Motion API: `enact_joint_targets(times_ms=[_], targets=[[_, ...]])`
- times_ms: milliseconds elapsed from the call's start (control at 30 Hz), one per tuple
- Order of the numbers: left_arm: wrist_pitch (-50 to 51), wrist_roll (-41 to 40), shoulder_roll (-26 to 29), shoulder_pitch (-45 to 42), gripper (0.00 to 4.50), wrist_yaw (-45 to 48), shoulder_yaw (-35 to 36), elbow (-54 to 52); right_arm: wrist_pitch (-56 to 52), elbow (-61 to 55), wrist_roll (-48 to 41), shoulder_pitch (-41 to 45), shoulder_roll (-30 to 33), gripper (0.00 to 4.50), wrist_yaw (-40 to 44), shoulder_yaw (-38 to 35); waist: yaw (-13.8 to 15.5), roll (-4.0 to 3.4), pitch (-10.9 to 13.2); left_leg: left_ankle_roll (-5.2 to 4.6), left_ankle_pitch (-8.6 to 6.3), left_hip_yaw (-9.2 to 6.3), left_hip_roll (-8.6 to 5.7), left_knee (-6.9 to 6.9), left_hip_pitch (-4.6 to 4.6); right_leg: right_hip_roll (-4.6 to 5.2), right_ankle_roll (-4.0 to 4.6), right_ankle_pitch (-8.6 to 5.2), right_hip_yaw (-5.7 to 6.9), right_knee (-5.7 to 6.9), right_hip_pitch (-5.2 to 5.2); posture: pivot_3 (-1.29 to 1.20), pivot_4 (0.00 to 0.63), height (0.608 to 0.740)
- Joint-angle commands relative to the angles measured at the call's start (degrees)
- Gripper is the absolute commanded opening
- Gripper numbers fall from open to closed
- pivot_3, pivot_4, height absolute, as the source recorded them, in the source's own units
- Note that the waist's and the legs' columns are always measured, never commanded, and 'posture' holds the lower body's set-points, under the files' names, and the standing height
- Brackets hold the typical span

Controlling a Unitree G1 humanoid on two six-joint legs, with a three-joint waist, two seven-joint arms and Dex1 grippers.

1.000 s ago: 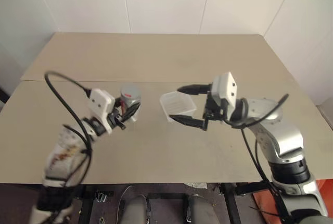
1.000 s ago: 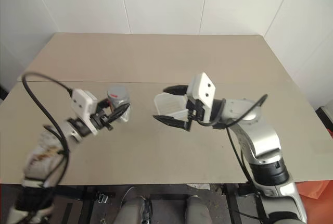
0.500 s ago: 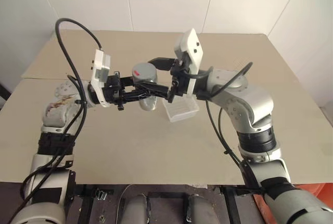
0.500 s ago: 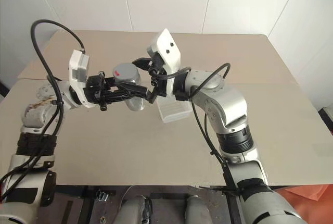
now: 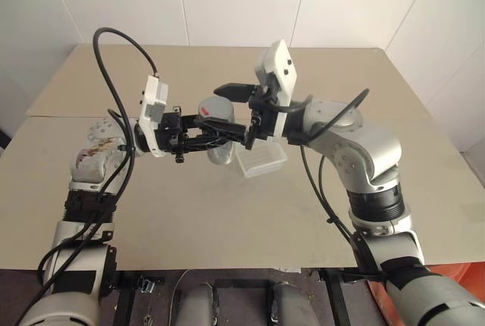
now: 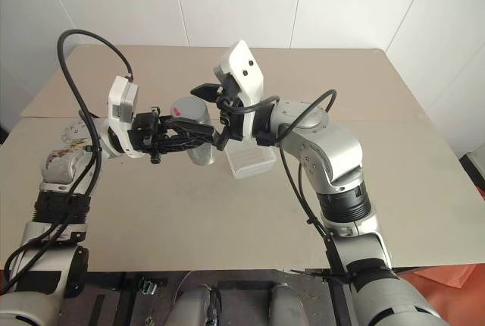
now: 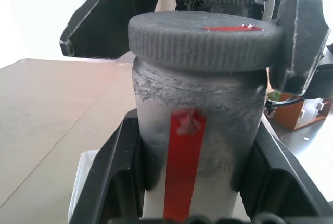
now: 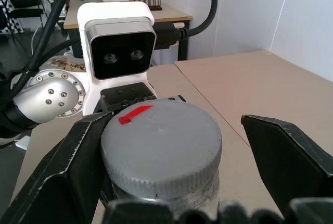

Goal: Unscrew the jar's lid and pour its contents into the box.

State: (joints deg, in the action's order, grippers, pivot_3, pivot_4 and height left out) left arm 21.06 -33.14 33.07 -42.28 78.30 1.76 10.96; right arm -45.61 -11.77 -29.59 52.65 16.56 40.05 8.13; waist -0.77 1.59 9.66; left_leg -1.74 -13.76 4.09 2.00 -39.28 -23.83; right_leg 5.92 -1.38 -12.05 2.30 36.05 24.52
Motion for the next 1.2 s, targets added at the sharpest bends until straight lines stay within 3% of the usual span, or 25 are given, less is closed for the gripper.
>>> enact_joint_targets(times_ms=[33,200,400,533,600,667,800,933,967,1000,1200], targets=[[-0.9,-0.1,0.3,-0.5,1.91,0.6,0.6,-1.5,2.0,-1.0,-1.0,1.9,0.2,4.50,0.9,-2.1,0.0,0.00,0.0,0.00,0.00,-0.02,0.00,0.00,0.00,0.00,0.00,0.00,0.00,0.00,0.00,0.00,0.150,0.740],[-1.2,0.3,0.6,-0.1,1.91,0.7,0.7,-1.7,2.5,-0.6,-1.4,1.8,-0.1,2.91,1.8,-2.0,0.0,0.00,0.0,0.00,0.00,-0.11,0.00,0.00,0.00,0.00,0.00,0.00,0.00,0.00,0.00,0.00,0.150,0.740],[-0.8,-0.4,1.7,-0.1,1.91,3.4,0.4,-2.0,5.6,2.2,-2.6,2.3,0.0,2.75,7.3,-2.2,0.0,0.00,0.0,0.00,0.00,-0.14,0.00,0.00,0.00,0.00,0.00,0.00,0.00,0.00,0.00,0.00,0.150,0.740],[2.3,-6.0,4.4,-2.0,1.91,13.0,-0.3,-1.6,11.4,12.8,-8.9,7.2,-0.4,2.75,27.9,-3.5,-0.2,-0.01,0.0,0.00,0.00,-0.08,0.00,0.00,0.00,-0.03,0.00,0.00,0.00,-0.06,0.00,0.00,0.150,0.740],[3.9,-9.4,5.5,-3.0,1.91,14.2,-1.4,-2.3,13.2,22.6,-11.6,12.0,-1.0,2.75,43.9,-2.8,-0.2,-0.01,0.1,0.00,0.00,-0.10,0.02,0.00,0.01,-0.05,0.00,0.00,-0.01,-0.06,0.01,0.00,0.150,0.740],[3.3,-10.8,6.4,-2.9,1.91,14.2,-2.7,-3.3,16.4,30.1,-10.7,16.0,-1.6,2.75,51.4,-0.3,-0.2,-0.02,0.1,0.00,0.00,-0.14,0.04,-0.01,0.03,-0.07,0.00,0.00,-0.03,-0.05,0.00,0.00,0.150,0.740],[1.8,-10.8,7.6,-1.7,1.91,14.2,-3.7,-4.1,24.9,38.3,-4.6,19.5,-3.2,2.75,52.4,3.0,-0.3,-0.03,0.1,-0.01,-0.01,-0.24,0.08,0.00,0.04,-0.12,0.00,0.00,-0.03,0.05,-0.02,0.00,0.150,0.740],[0.0,-8.2,7.1,-0.8,1.91,14.2,-2.3,-3.1,26.0,40.2,-2.9,18.4,-3.1,3.96,46.4,-0.8,0.0,-0.04,0.1,0.00,-0.01,-0.23,0.09,0.01,-0.01,-0.13,0.00,0.00,-0.03,0.09,0.03,0.00,0.150,0.740],[-0.2,-7.6,6.9,-0.7,1.91,13.6,-2.0,-2.8,26.2,38.0,-2.7,16.9,-2.3,4.35,44.4,-1.8,0.2,-0.03,0.1,0.00,-0.01,-0.23,0.08,0.01,-0.03,-0.11,0.00,0.00,-0.02,0.08,0.03,0.00,0.150,0.740],[-0.5,-7.1,6.8,-0.5,1.91,13.3,-1.6,-2.3,25.6,34.7,-2.7,14.9,-1.2,4.43,41.9,-3.0,0.6,-0.03,0.1,0.00,0.00,-0.23,0.07,0.00,-0.06,-0.10,0.00,0.00,0.01,0.05,0.03,0.00,0.150,0.740],[-3.9,-3.8,5.7,-0.5,1.91,8.4,1.3,2.8,17.5,14.5,-3.2,5.5,3.9,4.43,28.3,-5.5,1.1,-0.03,0.1,-0.01,-0.01,-0.04,0.00,0.00,-0.27,0.00,-0.04,0.01,0.05,0.05,0.20,0.00,0.150,0.740]])
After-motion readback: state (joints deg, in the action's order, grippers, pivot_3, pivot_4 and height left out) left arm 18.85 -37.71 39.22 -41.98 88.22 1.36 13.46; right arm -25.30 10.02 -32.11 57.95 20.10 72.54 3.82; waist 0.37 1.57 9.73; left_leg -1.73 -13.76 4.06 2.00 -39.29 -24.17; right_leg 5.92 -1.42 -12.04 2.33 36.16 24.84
